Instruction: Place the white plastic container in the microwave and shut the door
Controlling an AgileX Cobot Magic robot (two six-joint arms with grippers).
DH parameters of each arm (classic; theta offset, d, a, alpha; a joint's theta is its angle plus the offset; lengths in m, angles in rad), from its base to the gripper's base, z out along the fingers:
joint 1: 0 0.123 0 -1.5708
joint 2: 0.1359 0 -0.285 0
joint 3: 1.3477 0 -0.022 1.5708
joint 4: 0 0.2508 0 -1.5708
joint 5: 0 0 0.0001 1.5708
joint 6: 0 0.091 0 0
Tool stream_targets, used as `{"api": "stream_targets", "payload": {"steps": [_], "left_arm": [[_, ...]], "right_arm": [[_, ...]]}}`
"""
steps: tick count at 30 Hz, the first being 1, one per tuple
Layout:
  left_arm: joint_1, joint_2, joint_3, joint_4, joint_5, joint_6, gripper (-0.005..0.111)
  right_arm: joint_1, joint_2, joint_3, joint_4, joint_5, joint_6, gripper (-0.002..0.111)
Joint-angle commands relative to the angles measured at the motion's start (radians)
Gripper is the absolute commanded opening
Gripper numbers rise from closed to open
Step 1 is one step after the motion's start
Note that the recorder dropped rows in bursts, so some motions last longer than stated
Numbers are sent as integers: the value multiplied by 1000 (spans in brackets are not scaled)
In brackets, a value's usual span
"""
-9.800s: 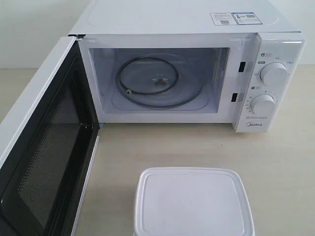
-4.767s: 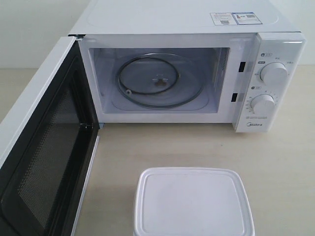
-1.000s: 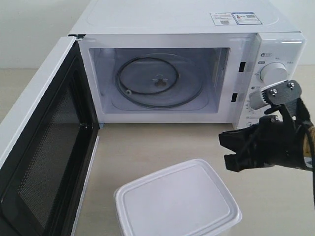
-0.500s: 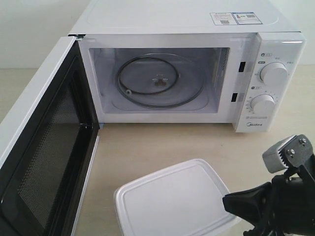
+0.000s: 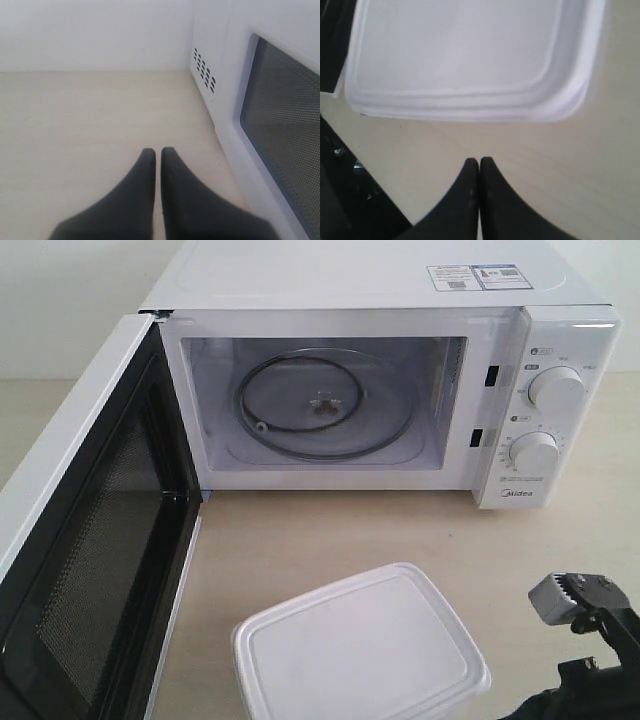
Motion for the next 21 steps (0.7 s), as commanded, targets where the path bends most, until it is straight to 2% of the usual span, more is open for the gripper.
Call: {"api": "stream_targets", "payload": {"steps": [1,4,10,16,21], "left_arm": [[3,-3,2,-8,1,6,4],[3,-3,2,-8,1,6,4],[3,-3,2,-8,1,6,4],[3,-3,2,-8,1,6,4],[3,-3,2,-8,1,6,4]], "right_arm": [[1,-3,6,15,185,86,0],[1,-3,-10,61,253,81,0],[1,64,-82,58,113,79,0],[1,163,-85,74,161,39,0],[1,189,-87,91,47,-22,0]]}}
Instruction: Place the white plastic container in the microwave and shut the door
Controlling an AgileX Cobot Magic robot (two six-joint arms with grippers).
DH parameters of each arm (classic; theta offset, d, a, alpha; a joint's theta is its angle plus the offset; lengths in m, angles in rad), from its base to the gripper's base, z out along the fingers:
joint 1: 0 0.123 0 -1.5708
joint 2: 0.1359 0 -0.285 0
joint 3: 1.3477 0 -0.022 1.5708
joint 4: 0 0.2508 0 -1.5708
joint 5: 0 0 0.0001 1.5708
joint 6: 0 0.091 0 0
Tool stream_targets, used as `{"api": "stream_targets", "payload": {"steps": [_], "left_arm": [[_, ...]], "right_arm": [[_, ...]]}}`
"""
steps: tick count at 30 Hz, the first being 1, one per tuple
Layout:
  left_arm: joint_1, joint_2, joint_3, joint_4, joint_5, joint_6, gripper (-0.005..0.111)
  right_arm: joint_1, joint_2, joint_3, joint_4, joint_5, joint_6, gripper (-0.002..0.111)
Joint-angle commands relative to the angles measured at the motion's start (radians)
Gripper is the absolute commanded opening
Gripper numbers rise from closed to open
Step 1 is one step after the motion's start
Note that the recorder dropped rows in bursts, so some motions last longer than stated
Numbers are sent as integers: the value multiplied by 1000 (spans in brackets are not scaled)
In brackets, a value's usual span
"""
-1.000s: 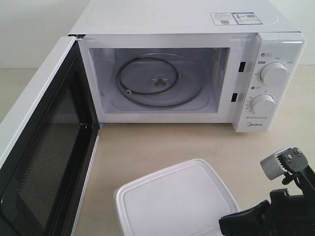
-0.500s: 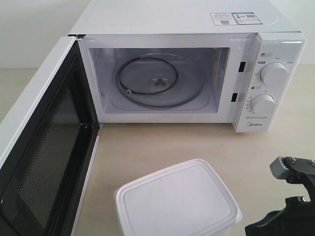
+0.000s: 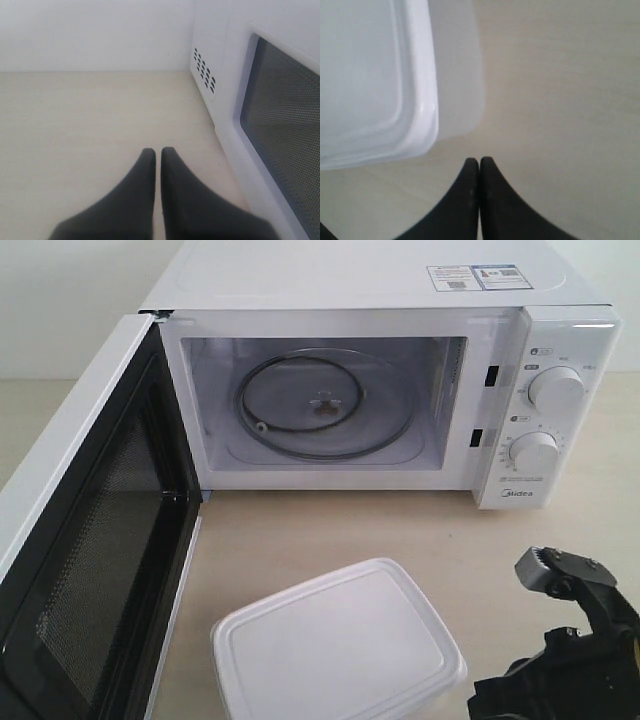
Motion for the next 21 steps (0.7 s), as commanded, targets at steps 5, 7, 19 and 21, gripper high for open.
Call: {"api": "stream_targets", "payload": {"steps": [5,7,19,21], "left_arm": [[3,-3,2,-8,1,6,4],[3,-3,2,-8,1,6,4],[3,-3,2,-8,1,6,4],[3,-3,2,-8,1,6,4]], "right_arm": [[1,12,-14,107,-202,-172,0],[1,12,-28,116,-182,-190,0],[1,180,-203,160,-174,-237,0],[1,216,-230,162,-184,-242,0]]}}
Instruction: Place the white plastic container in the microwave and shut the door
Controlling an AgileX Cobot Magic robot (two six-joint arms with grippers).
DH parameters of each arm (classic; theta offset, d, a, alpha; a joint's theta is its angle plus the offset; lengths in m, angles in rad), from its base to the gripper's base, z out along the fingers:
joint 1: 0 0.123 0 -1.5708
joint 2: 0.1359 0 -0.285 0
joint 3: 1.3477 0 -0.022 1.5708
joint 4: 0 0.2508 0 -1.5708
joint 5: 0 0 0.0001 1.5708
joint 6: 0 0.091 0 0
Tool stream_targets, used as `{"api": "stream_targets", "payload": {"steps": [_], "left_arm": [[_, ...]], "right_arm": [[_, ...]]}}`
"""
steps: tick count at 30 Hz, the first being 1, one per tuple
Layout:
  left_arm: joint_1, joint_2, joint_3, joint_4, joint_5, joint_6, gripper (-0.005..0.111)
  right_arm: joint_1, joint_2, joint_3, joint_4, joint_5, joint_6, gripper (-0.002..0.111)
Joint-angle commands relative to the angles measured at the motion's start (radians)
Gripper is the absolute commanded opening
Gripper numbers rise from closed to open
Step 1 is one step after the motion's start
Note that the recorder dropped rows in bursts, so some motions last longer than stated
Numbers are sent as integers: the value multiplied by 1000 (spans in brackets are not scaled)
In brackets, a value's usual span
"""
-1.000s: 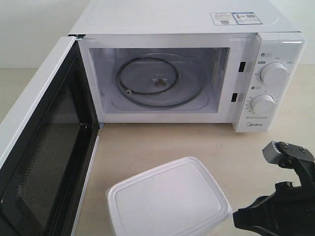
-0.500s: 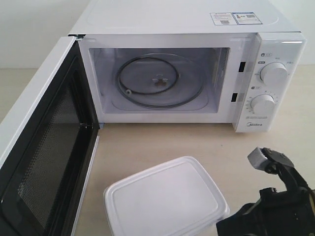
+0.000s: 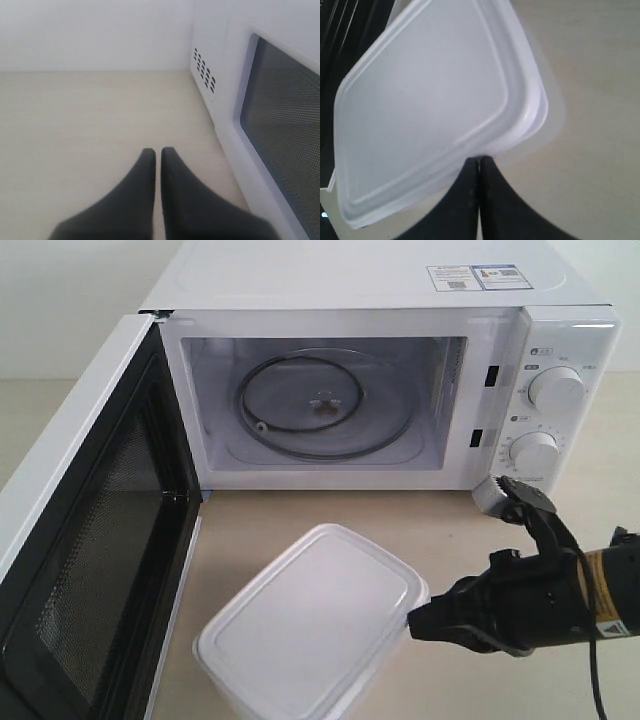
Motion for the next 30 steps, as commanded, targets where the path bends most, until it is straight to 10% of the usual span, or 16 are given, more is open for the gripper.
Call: {"api": "stream_targets", "payload": {"steps": [1,19,30], "left_arm": [[3,-3,2,-8,1,6,4],[3,-3,2,-8,1,6,4],[3,-3,2,-8,1,6,4]], "right_arm": [[1,76,-57,14,-23,-20,0],[1,200,-212,116,-101,-151,0],[1,137,125,547,-488,-432,0]]}}
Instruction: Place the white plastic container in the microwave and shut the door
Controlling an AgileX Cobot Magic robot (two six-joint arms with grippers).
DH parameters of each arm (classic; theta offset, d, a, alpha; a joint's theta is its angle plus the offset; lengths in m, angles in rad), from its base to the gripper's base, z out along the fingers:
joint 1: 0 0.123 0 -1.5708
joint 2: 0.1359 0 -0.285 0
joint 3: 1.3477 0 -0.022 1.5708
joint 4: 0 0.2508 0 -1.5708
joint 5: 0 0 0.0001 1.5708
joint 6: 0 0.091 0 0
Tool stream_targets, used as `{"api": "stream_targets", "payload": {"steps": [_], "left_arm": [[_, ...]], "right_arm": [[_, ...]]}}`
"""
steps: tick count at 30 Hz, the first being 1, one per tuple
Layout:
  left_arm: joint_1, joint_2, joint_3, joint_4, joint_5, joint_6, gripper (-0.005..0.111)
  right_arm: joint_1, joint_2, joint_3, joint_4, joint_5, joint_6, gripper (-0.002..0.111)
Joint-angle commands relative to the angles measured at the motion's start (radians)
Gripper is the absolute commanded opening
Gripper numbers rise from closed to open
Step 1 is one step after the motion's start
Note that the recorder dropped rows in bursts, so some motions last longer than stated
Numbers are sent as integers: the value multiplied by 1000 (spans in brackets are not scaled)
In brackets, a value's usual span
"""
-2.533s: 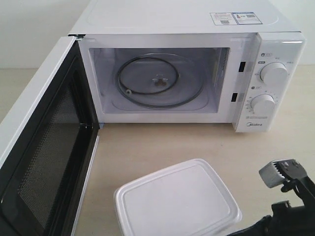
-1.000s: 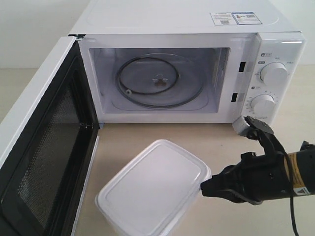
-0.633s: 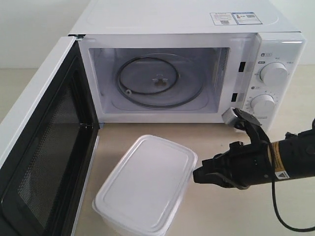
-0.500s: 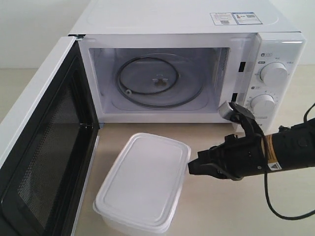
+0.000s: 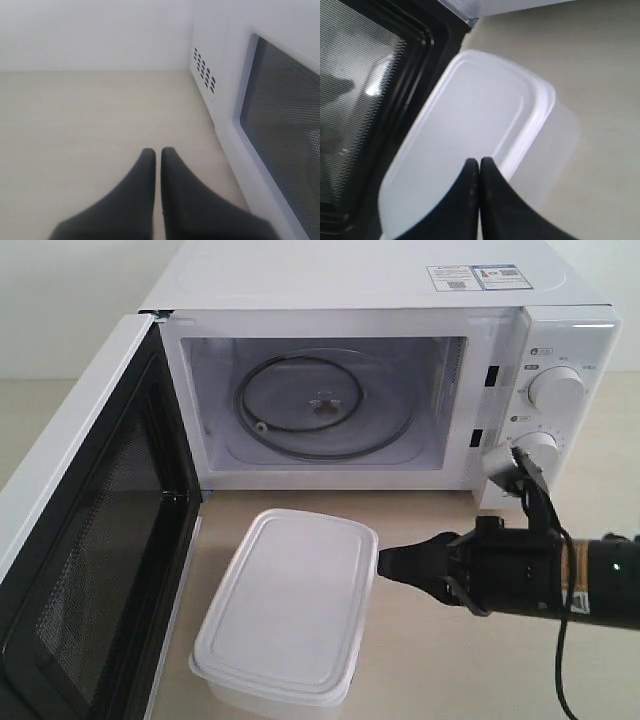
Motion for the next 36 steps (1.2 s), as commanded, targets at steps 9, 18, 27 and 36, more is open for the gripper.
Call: {"api": "stream_targets", "payload": {"steps": [9,18,27,36], "left_arm": [[3,-3,2,-8,1,6,4],[3,-3,2,-8,1,6,4],[3,-3,2,-8,1,6,4],[3,-3,2,-8,1,6,4]], "right_arm": [[1,-16,251,119,-187,158,0],[1,-16,251,167,-180,231,0],[226,-16,195,417,-20,246,0],[279,-49,170,386,45,271,3]]}}
